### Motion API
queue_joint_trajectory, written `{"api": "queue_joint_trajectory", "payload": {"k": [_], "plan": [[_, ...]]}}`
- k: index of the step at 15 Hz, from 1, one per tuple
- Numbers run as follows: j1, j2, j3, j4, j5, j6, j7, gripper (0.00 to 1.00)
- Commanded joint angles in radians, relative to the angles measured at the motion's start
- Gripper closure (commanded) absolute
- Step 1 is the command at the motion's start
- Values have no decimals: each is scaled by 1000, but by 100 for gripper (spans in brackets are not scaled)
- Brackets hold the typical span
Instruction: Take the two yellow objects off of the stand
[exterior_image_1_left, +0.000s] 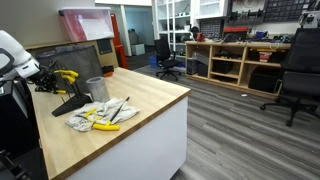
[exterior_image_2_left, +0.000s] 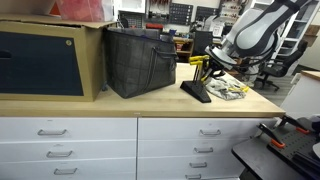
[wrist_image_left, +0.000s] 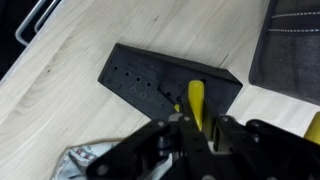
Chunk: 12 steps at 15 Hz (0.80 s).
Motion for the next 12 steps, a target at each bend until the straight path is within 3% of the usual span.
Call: {"api": "queue_joint_trajectory", "payload": {"k": [1, 8, 12], "plan": [[28, -50, -38, -32, -39, -7, 5, 96], [87, -29, -148, 11, -74, -105, 90, 96], [84, -45, -162, 44, -58, -194, 139, 96]]}}
